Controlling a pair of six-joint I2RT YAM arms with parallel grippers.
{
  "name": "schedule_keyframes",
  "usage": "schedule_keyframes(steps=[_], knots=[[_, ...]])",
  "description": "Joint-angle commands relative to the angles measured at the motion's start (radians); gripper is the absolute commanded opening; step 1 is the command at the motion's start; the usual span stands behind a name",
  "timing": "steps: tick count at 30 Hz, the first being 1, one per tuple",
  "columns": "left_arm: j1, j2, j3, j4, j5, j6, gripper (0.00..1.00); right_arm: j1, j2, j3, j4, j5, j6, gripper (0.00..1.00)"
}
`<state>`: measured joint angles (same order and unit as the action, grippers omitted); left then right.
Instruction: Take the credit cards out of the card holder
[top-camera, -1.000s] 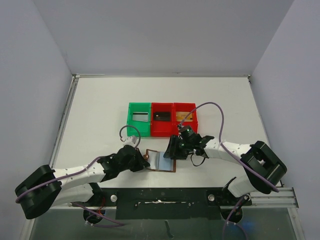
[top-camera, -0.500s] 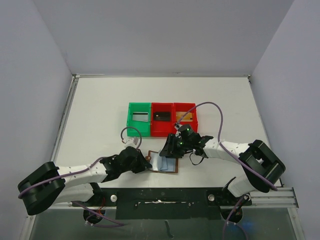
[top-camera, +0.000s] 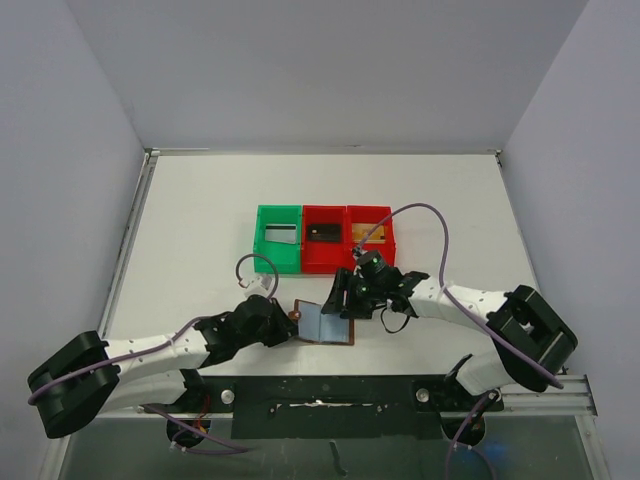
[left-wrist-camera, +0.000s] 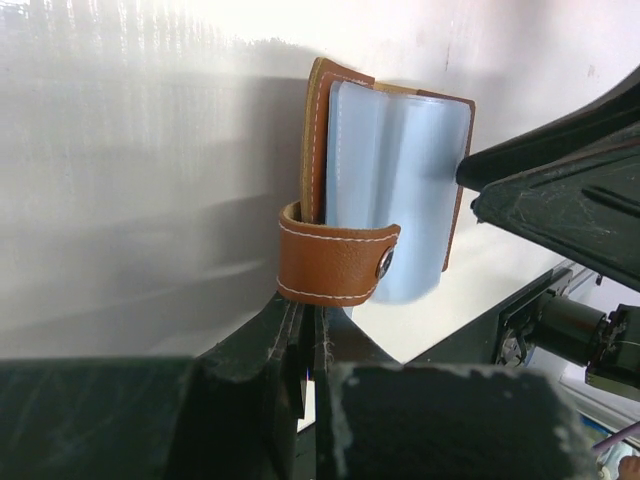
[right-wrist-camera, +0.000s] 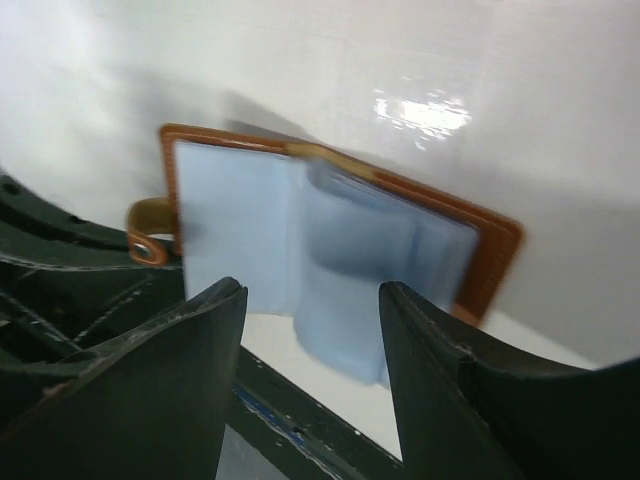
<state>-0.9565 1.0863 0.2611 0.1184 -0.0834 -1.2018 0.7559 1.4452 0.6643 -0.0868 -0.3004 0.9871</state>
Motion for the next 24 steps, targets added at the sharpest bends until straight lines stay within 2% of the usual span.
schedule_keyframes(steps=[1, 6, 11, 15, 22, 24], knots=[[-0.005, -0.022, 0.002, -0.008, -0.041, -0.011, 0.0, 0.005, -0.094, 0.027, -0.194, 0.18, -0.007, 0.58], [-0.007, -0.001, 0.016, -0.01, -0.037, -0.003, 0.0, 0.005, -0.126, -0.036, -0.168, 0.163, 0.015, 0.62], [-0.014, 0.032, 0.032, -0.003, -0.031, 0.007, 0.0, 0.006, -0.059, -0.03, -0.058, 0.073, 0.008, 0.57], [-0.019, 0.048, 0.039, 0.0, -0.026, 0.01, 0.0, 0.01, 0.01, -0.006, -0.055, 0.076, 0.021, 0.55], [-0.022, 0.055, 0.041, 0.003, -0.026, 0.012, 0.0, 0.04, 0.013, 0.036, -0.013, 0.043, -0.02, 0.3], [-0.022, 0.059, 0.043, 0.004, -0.024, 0.012, 0.0, 0.05, 0.007, 0.051, -0.012, 0.039, -0.038, 0.29]])
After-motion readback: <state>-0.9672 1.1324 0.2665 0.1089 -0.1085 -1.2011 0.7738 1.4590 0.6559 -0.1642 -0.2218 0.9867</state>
